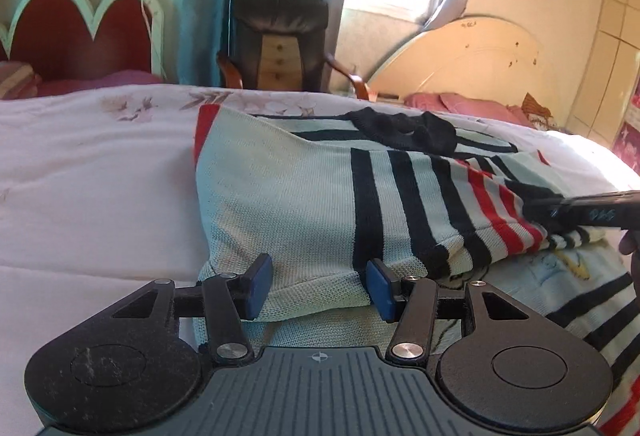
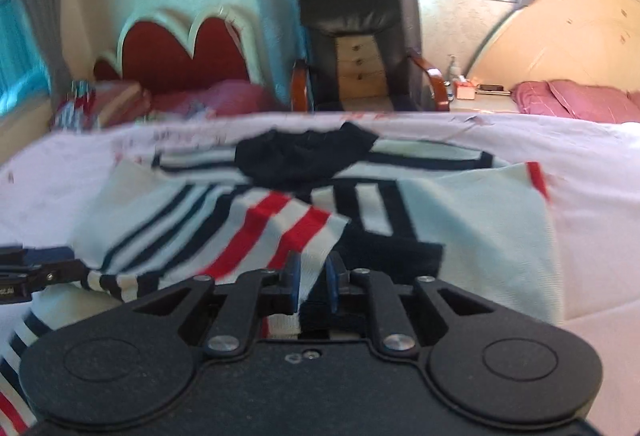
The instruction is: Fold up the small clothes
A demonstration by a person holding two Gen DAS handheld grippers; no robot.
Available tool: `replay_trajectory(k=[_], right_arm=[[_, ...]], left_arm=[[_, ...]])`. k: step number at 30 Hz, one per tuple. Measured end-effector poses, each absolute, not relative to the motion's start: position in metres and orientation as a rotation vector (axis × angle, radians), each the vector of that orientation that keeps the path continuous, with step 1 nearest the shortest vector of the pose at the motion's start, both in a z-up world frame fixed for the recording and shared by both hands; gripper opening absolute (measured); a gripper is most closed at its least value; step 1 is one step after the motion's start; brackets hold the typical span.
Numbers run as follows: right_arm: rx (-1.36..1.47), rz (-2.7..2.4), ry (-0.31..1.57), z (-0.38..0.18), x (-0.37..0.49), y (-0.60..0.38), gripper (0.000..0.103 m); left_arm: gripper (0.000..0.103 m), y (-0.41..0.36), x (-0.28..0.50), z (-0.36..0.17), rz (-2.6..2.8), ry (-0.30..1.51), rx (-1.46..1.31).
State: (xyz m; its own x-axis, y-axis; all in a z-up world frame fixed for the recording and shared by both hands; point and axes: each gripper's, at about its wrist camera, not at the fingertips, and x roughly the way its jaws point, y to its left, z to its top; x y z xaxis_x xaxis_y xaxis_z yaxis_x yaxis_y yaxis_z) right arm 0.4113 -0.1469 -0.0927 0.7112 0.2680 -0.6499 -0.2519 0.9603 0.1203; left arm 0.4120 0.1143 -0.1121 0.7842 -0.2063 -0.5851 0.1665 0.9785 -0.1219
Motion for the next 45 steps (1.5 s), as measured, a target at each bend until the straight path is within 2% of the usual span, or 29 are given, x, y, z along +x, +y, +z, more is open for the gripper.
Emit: replay_trajectory(k=[1, 4, 7, 11, 14, 17, 21, 24, 26, 33, 36, 38, 43, 45], right_arm=[[-0.02, 0.278, 0.775, -0.103, 0.415, -0.142, 0.013], [-0.032, 0.285, 0.769, -0.096, 0.417, -0.141, 0.017], [0.027, 0.313, 0.695, -0.08, 0.423, -0.139, 0.016], [0.031, 0.353, 0.721, -0.087, 0.454, -0.115, 0.014], [-0.034, 0.338, 0.788, -0.106, 0.47, -0.102, 0.014], [-0.037, 0.36, 0.752, -0.092, 0.467, -0.1, 0.016], [0.005, 0.374, 0.738, -0.089, 0.48, -0.097, 0.016], [0.006, 0.395, 0.752, -0.097, 0.493, -0.088, 0.016], [-0.001, 0.388, 0.756, -0.107, 0.497, -0.084, 0.016], [0.01, 0.368, 0.752, -0.112, 0.508, -0.078, 0.016], [0.018, 0.367, 0.727, -0.099, 0.501, -0.078, 0.018], [0.018, 0.397, 0.69, -0.09, 0.497, -0.072, 0.019], [-0.027, 0.405, 0.787, -0.106, 0.517, -0.044, 0.022], [-0.037, 0.391, 0.773, -0.111, 0.516, -0.042, 0.023]], left_arm=[[0.052, 0.115, 0.411, -0.11, -0.202, 0.645, -0.064], [0.052, 0.123, 0.411, -0.091, -0.203, 0.624, -0.11], [0.052, 0.121, 0.438, -0.081, -0.21, 0.615, -0.121], [0.052, 0.104, 0.478, -0.103, -0.199, 0.717, -0.081], [0.052, 0.104, 0.478, -0.102, -0.209, 0.708, -0.077], [0.052, 0.113, 0.483, -0.085, -0.189, 0.637, -0.077], [0.052, 0.128, 0.522, -0.084, -0.152, 0.637, -0.078], [0.053, 0.135, 0.548, -0.102, -0.123, 0.699, -0.047], [0.057, 0.139, 0.55, -0.111, -0.144, 0.678, -0.051], [0.058, 0.141, 0.549, -0.107, -0.139, 0.674, -0.085], [0.058, 0.139, 0.539, -0.099, -0.13, 0.604, -0.057], [0.058, 0.141, 0.548, -0.106, -0.122, 0.653, -0.065], [0.062, 0.147, 0.554, -0.111, -0.123, 0.675, -0.116], [0.062, 0.142, 0.551, -0.107, -0.109, 0.685, -0.095]])
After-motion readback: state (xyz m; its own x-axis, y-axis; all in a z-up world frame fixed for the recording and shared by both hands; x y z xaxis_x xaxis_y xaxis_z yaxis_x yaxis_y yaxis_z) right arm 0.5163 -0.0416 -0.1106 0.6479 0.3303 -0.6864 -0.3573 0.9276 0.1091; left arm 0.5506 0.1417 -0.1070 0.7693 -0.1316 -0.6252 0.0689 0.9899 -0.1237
